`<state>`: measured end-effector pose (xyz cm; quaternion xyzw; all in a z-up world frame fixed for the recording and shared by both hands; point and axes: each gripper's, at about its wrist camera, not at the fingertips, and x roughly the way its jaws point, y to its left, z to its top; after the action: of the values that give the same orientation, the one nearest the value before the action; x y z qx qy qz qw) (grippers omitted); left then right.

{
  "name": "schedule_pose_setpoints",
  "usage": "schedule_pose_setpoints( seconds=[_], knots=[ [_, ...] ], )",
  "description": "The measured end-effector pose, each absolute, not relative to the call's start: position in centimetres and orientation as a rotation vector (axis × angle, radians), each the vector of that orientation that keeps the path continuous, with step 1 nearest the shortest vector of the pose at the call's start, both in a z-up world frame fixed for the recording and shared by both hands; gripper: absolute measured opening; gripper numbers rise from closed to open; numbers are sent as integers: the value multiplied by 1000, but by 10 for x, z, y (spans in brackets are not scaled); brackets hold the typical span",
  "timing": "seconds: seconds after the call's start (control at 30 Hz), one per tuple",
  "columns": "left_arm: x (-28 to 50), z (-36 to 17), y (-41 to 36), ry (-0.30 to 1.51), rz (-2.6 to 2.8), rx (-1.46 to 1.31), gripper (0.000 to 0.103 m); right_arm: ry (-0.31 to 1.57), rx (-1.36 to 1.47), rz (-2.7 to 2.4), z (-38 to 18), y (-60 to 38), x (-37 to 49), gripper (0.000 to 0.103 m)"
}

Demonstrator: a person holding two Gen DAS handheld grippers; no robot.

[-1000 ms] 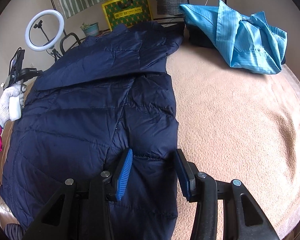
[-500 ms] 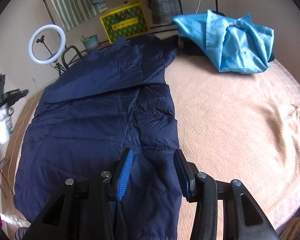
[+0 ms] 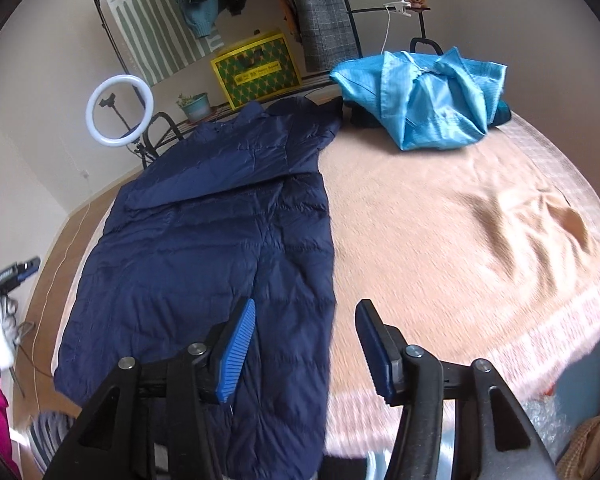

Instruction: Fold large clothes

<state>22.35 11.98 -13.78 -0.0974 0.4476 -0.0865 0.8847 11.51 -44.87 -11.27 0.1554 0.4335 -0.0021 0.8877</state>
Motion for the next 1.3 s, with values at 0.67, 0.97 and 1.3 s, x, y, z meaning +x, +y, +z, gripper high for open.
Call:
schedule_pose_setpoints(
  seconds=[0.67,0.97,1.3],
  knots=[
    [115,-241,172,1160,-197,-597,51,1050,536,71,-191,-460,38,63],
    [103,-256,162,1210,-236,-637,51,1091,653,163,-221,-446,39,63],
    [107,-250,155,1203,-249,-576,15,1137,665,220,-244,-431,52,61]
  ],
)
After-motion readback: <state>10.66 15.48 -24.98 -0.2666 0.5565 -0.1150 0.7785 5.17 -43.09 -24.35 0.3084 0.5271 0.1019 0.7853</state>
